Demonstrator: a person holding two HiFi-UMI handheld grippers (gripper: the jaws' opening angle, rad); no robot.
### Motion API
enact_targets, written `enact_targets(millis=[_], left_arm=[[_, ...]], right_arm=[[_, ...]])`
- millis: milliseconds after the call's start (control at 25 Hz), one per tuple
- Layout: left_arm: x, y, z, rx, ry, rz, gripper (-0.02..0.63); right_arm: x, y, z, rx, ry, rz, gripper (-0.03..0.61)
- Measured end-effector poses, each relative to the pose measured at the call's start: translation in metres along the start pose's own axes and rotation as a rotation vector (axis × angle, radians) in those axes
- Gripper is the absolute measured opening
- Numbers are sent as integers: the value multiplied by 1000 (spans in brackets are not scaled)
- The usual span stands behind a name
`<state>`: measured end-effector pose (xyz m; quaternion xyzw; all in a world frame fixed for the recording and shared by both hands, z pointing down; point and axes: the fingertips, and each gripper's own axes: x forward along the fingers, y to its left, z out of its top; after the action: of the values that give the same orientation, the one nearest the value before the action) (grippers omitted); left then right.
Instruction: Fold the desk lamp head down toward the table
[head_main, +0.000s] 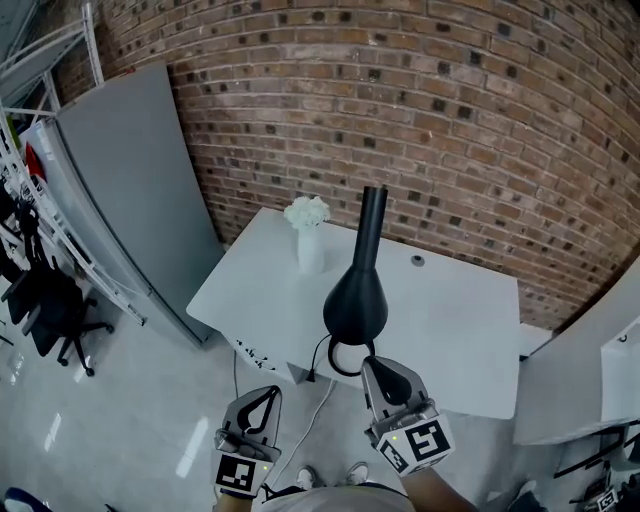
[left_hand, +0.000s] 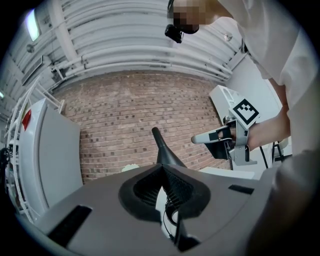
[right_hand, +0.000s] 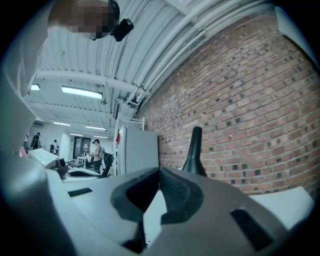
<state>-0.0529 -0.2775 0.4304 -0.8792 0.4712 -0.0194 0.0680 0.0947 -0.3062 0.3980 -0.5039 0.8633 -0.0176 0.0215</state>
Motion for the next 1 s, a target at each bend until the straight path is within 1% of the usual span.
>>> enact_targets(millis=[120,320,880,1000], left_arm=[[1,-2,1,-5,-3,-12,8],[2,-5,4,11,-14,-36,8],[-7,-8,5,-2,-23,-75,8],[-9,-10,5,3,-28,-81,8]], right_arm=[[-14,-4,9,-5,-9,-27,17],[-28,-6,7,2,0,-65,17],[-40,16,13,-5,-9,-78,17],[-42,19,9,-1,-1,-78,17]])
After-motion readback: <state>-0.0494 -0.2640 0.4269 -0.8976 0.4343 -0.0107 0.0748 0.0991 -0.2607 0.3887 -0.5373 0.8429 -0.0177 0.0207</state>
